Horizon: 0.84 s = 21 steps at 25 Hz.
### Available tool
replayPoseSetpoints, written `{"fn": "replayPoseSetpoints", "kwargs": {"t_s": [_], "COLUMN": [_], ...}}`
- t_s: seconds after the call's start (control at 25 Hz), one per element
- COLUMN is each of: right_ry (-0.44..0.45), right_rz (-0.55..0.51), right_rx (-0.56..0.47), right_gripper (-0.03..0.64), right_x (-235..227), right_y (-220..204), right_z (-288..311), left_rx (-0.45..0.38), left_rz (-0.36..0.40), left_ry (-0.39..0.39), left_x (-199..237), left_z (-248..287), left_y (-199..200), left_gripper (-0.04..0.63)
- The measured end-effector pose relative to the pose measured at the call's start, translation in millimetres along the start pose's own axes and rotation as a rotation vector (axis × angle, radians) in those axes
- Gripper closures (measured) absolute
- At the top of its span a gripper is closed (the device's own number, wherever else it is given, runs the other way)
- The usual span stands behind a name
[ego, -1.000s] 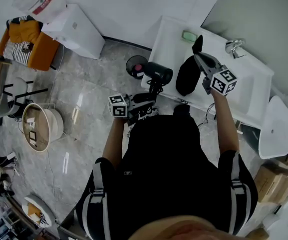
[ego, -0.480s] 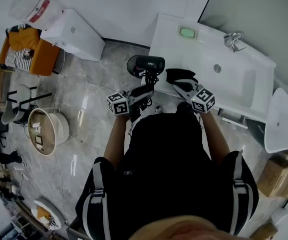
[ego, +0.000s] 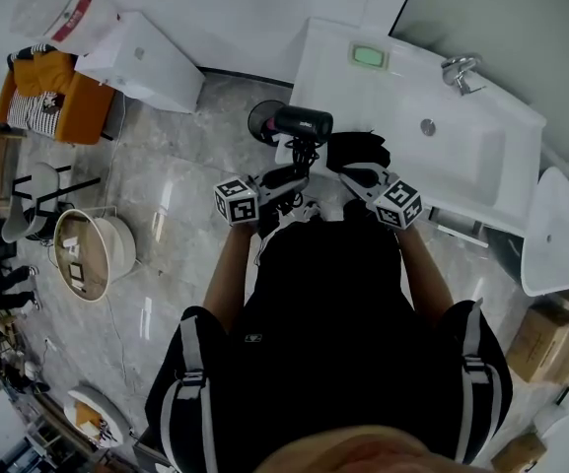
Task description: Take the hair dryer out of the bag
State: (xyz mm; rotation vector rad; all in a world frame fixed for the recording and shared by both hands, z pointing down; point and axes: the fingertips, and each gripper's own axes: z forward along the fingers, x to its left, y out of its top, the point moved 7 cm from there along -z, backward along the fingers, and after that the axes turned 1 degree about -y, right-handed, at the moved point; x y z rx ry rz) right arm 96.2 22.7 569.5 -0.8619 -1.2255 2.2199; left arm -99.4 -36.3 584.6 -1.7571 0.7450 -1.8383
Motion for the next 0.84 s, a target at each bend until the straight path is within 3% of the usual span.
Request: {"fn": "replayPoseSetpoints", "kwargs": {"t_s": [0.84], "right_ry": [0.095], "right_rz": [0.0], "right_rx": [-0.012], "right_gripper": [0.549], "right_x": [-24], "right_y": [1], "right_z": [-33], "left_rx": [-0.062], "left_rz": [-0.022], "left_ry": [0.089], "left_x": [-31], "left_z": [39], "left_y": [-3], "left_gripper": [0.411]}}
